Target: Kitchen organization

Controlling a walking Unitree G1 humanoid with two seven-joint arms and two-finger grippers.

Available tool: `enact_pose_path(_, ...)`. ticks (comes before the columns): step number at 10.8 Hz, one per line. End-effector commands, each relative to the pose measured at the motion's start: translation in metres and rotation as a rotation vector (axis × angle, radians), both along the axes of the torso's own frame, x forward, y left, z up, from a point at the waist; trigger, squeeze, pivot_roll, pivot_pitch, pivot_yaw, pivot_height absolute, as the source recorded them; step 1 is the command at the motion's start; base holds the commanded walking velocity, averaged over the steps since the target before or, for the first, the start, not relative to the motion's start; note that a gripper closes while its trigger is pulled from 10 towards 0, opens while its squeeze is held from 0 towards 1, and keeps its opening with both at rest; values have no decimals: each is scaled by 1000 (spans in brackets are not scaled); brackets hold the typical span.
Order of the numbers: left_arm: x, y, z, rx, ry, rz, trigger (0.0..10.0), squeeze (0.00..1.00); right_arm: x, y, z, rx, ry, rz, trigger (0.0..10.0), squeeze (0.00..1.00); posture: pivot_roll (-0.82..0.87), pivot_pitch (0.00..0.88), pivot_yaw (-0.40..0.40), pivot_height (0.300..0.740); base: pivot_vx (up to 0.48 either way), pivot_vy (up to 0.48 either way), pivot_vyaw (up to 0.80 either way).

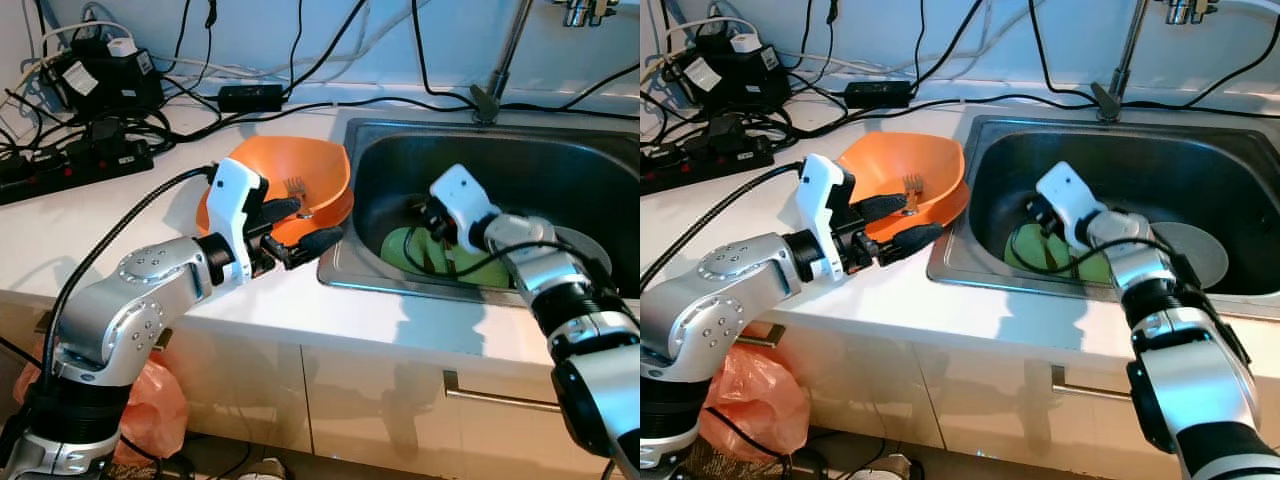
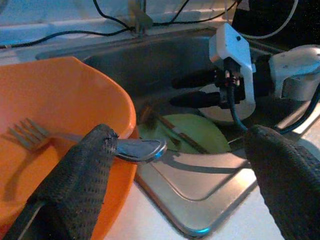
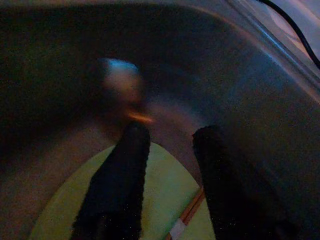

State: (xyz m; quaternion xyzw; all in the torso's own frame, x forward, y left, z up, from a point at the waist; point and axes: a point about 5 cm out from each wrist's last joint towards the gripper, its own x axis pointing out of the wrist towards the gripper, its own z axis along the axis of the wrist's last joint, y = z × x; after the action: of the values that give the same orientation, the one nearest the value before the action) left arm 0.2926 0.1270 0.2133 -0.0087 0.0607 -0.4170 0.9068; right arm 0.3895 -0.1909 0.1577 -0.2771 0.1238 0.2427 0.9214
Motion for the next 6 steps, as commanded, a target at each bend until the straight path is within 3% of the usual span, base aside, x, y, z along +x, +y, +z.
enact_pose_path(1, 2, 1, 1, 42, -43, 1, 10000, 0, 2, 7, 7, 29, -23, 38, 10000, 1000, 225, 42, 72, 740, 0, 0, 0)
enact_pose_path(2, 4, 2, 1, 68, -76, 8, 10000, 0, 2, 9, 10, 49, -32, 44, 10000, 1000, 221, 41, 69, 740, 0, 0, 0)
enact_pose_path(3, 9, 5, -2, 151, -177, 27, 10000, 0, 3, 18, 20, 125, -74, 66, 10000, 1000, 217, 40, 68, 740, 0, 0, 0)
enact_pose_path(5, 9, 6, -6, 204, -220, 11, 10000, 0, 1, 29, 39, 253, -129, 111, 10000, 1000, 215, 41, 67, 740, 0, 0, 0)
enact_pose_path(6, 10, 4, -8, 239, -265, -5, 10000, 0, -4, 38, 51, 345, -145, 163, 10000, 933, 212, 40, 68, 740, 0, 0, 0)
